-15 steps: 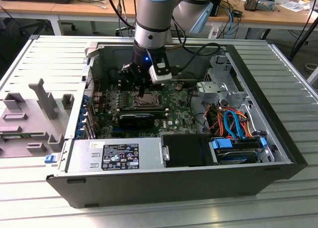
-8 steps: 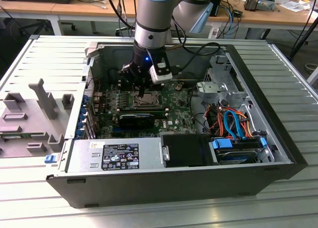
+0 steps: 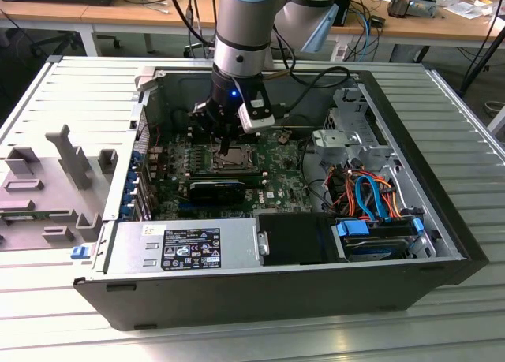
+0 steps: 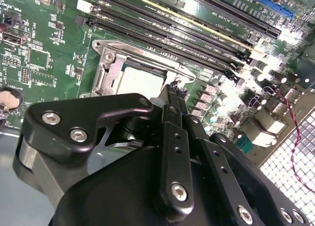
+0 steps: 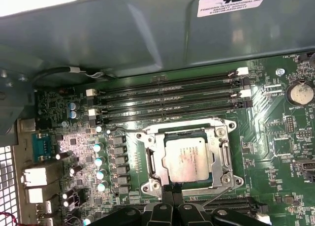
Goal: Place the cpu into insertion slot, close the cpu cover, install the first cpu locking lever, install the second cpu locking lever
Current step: 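Install the first cpu locking lever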
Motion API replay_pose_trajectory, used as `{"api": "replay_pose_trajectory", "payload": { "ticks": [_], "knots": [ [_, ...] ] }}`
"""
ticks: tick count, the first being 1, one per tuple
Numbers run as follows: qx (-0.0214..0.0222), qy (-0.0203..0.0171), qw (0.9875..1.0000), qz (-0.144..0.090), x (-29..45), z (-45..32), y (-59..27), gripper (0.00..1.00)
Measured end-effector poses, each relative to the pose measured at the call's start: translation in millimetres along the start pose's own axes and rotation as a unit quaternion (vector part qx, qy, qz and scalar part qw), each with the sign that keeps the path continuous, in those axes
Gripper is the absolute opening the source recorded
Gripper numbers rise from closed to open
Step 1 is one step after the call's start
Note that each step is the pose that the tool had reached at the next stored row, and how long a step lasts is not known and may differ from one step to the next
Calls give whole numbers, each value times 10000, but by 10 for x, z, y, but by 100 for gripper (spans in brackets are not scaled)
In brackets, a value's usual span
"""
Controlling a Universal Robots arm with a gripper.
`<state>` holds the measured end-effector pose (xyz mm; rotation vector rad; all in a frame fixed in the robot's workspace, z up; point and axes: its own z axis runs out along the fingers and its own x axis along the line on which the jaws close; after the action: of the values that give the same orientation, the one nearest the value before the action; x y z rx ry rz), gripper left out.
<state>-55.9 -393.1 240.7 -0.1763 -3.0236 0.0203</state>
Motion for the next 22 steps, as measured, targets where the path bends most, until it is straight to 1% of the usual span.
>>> {"api": "replay_pose_trajectory", "payload": {
  "ticks": [5,22],
  "knots": [
    [10,-2,10000,-91,0,0,0,11],
    [26,-5,9997,-236,0,0,0,11]
  ]
}}
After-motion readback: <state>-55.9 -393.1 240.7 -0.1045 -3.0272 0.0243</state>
